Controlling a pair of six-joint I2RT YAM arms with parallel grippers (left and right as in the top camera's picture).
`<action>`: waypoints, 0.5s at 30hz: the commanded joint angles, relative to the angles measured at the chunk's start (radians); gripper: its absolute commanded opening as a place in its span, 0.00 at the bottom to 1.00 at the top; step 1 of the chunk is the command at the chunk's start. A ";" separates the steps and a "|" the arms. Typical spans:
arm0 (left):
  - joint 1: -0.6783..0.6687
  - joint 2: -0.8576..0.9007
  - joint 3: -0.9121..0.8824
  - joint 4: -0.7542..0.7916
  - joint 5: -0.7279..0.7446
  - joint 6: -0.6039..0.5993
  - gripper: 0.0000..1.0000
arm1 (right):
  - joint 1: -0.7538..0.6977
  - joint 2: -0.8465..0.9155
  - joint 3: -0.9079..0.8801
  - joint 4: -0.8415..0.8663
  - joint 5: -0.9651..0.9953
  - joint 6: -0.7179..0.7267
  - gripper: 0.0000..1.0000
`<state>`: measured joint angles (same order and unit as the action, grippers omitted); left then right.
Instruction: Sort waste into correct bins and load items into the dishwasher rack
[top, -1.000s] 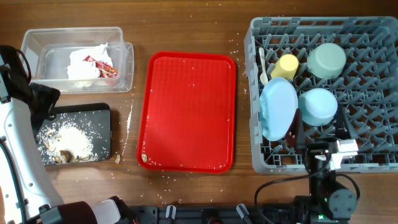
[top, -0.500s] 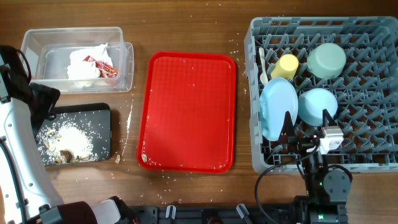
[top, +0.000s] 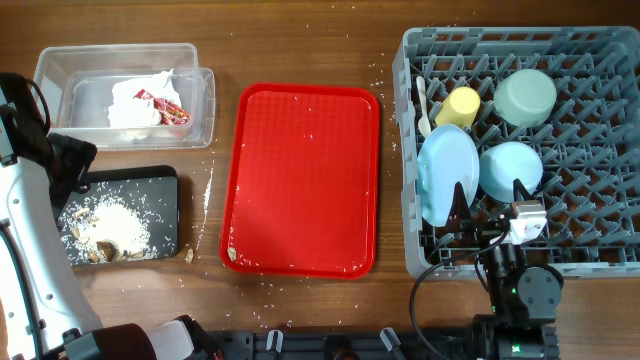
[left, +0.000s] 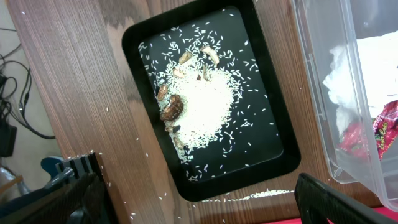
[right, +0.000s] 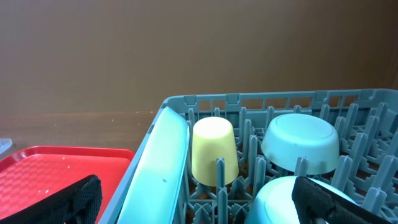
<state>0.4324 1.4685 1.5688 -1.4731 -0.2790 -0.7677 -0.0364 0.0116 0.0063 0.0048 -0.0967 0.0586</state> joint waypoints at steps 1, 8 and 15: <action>0.004 0.000 0.002 0.002 -0.002 0.000 1.00 | -0.006 0.002 -0.001 0.002 -0.010 -0.006 1.00; 0.004 0.000 0.002 0.002 -0.002 0.000 1.00 | -0.006 0.002 -0.001 0.002 -0.010 -0.006 1.00; 0.004 0.000 0.002 -0.071 0.082 0.008 1.00 | -0.006 0.002 -0.001 0.002 -0.009 -0.006 1.00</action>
<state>0.4324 1.4685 1.5688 -1.5337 -0.2630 -0.7650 -0.0364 0.0120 0.0063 0.0044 -0.0967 0.0586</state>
